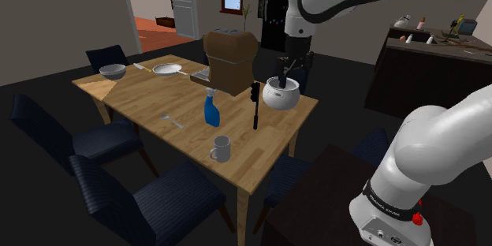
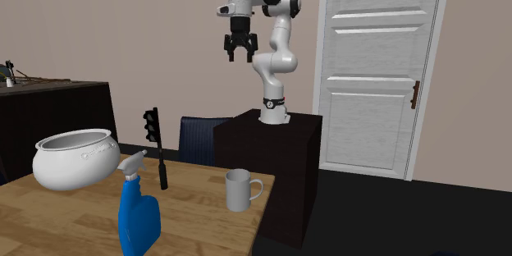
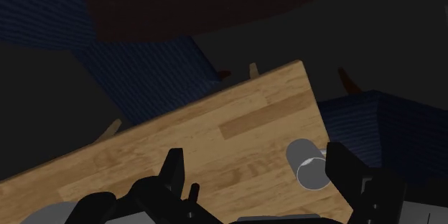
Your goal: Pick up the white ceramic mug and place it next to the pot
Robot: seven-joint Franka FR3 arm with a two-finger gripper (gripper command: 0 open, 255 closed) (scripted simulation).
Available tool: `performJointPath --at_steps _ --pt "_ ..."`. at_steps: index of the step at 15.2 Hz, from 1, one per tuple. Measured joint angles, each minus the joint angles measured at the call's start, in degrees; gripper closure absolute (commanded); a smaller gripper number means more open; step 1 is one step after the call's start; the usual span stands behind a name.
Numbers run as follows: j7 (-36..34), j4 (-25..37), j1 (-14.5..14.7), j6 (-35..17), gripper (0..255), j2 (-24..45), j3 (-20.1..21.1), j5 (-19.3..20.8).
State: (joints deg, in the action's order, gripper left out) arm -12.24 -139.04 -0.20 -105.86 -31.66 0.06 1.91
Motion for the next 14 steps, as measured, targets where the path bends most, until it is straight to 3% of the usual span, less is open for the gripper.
performJointPath --at_steps 14 --pt "-3.36 5.41 1.27 -21.74 0 28.27 1.82 -1.63"
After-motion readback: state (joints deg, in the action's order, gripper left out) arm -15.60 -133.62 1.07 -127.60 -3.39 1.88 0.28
